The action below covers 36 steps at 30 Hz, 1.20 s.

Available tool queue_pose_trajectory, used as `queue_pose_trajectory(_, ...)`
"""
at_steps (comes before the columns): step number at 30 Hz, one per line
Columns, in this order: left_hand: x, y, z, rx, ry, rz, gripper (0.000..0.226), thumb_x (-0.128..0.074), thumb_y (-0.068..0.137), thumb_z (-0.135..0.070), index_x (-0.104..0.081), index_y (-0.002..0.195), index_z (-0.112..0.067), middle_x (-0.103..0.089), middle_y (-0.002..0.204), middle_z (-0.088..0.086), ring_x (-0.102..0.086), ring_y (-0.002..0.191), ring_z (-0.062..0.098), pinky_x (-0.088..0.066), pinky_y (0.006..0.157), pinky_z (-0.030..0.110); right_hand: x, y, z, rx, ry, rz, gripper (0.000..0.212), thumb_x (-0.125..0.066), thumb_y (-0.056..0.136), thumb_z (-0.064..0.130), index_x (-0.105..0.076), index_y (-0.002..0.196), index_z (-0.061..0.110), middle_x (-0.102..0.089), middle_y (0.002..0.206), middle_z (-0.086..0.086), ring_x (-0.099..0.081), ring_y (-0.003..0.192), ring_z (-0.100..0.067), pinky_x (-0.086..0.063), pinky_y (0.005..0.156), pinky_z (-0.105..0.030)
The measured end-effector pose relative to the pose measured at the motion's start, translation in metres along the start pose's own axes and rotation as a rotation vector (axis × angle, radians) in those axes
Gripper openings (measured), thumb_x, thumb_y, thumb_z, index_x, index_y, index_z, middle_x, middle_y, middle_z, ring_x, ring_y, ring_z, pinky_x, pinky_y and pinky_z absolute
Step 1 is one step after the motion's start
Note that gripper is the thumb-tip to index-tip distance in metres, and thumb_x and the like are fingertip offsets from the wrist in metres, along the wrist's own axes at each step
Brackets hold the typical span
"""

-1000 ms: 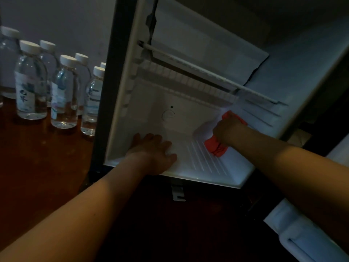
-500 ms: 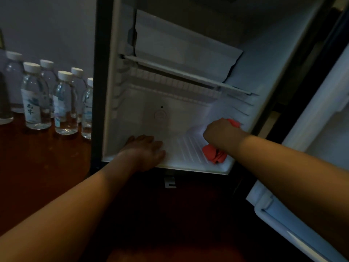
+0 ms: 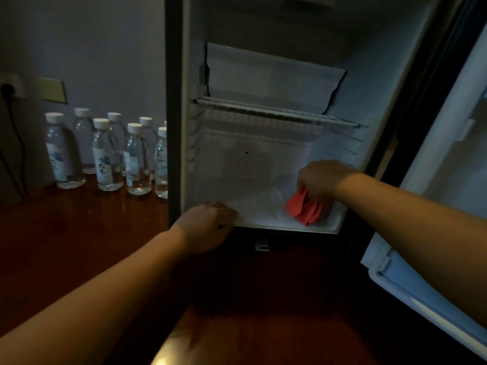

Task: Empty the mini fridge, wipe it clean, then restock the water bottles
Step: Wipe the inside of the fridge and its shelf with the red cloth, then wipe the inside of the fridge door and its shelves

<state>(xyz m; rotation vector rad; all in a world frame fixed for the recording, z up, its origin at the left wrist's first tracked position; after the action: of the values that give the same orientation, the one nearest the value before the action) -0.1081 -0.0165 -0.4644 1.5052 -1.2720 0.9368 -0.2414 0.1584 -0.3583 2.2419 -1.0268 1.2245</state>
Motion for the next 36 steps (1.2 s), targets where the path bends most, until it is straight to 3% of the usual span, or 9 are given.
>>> queue_pose_trajectory(6,-0.006,-0.039,-0.004,-0.018,0.069,-0.127,0.046,-0.049,0.099,-0.04,-0.043,0.145,-0.035,-0.041,0.151,-0.01,-0.037,0.139,0.012,-0.03,0.117,0.037,-0.009,-0.003,0.027,-0.112,0.461,-0.167,0.049,-0.058,0.08,0.018,-0.063,0.125,0.037,-0.066,0.123,-0.005,-0.063,0.11,-0.03,-0.052,0.09,-0.036)
queue_pose_trajectory(11,-0.018,-0.049,-0.002,-0.041,0.116,-0.21,0.054,-0.05,0.097,-0.04,-0.036,0.149,-0.033,-0.032,0.157,-0.006,-0.025,0.147,0.014,-0.013,0.122,0.04,-0.052,0.013,0.063,-0.123,0.744,-0.179,0.051,-0.053,0.092,0.024,-0.049,0.138,0.046,-0.061,0.135,-0.003,-0.059,0.118,-0.03,-0.048,0.096,-0.033)
queue_pose_trajectory(15,-0.02,-0.047,-0.002,0.02,0.086,-0.182,0.055,-0.048,0.099,-0.037,-0.033,0.151,-0.032,-0.028,0.159,-0.005,-0.017,0.149,0.015,-0.008,0.123,0.041,-0.067,0.017,0.074,-0.184,0.783,-0.237,0.05,-0.048,0.094,0.023,-0.048,0.139,0.045,-0.063,0.13,-0.007,-0.06,0.113,-0.034,-0.049,0.095,-0.036)
queue_pose_trajectory(19,-0.017,-0.044,-0.008,0.086,0.052,-0.008,0.057,-0.047,0.099,-0.038,-0.027,0.153,-0.032,-0.017,0.163,-0.001,-0.006,0.152,0.02,-0.005,0.124,0.049,-0.059,0.013,0.075,-0.203,0.781,-0.209,0.051,-0.052,0.093,0.02,-0.049,0.139,0.043,-0.064,0.127,-0.01,-0.06,0.111,-0.037,-0.048,0.093,-0.036)
queue_pose_trajectory(23,0.009,-0.047,-0.021,0.097,-0.02,0.105,0.055,-0.046,0.1,-0.038,-0.029,0.152,-0.032,-0.026,0.159,0.002,-0.019,0.149,0.023,-0.013,0.121,0.046,-0.053,-0.003,0.07,-0.201,0.879,-0.103,0.052,-0.055,0.091,0.014,-0.053,0.139,0.035,-0.061,0.133,-0.007,-0.058,0.119,-0.031,-0.043,0.098,-0.028)
queue_pose_trajectory(26,0.03,-0.053,-0.03,0.084,-0.081,0.148,0.052,-0.045,0.1,-0.038,-0.033,0.15,-0.032,-0.036,0.153,0.001,-0.032,0.143,0.022,-0.022,0.118,0.04,-0.041,-0.021,0.065,-0.203,1.011,-0.064,0.047,-0.055,0.092,0.008,-0.059,0.134,0.03,-0.069,0.121,-0.002,-0.061,0.113,-0.023,-0.037,0.087,-0.013)
queue_pose_trajectory(33,0.095,-0.043,-0.044,0.093,-0.179,0.207,0.043,-0.046,0.098,-0.039,-0.044,0.141,-0.032,-0.053,0.136,0.0,-0.05,0.126,0.018,-0.038,0.11,0.041,0.002,-0.037,0.03,-0.395,1.15,0.13,0.038,-0.054,0.098,0.018,-0.058,0.135,0.025,-0.064,0.13,-0.002,-0.06,0.116,-0.022,-0.038,0.087,-0.016)
queue_pose_trajectory(36,0.125,-0.038,-0.056,0.104,-0.247,0.248,0.041,-0.046,0.099,-0.037,-0.047,0.14,-0.031,-0.056,0.133,0.0,-0.054,0.12,0.017,-0.045,0.104,0.04,0.034,-0.049,0.012,-0.425,1.23,0.138,0.033,-0.056,0.097,0.015,-0.063,0.129,0.015,-0.068,0.119,-0.006,-0.064,0.109,-0.024,-0.045,0.087,-0.021)
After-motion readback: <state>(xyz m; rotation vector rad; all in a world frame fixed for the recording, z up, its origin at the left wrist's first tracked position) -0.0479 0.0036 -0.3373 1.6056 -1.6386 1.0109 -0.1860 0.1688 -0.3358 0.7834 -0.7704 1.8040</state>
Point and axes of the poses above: each hand's wrist, its own y-axis towards the middle knuckle, its own x-axis out of the back of the hand, z = x × y, the point moved 6 cm from there along y, towards the middle knuckle
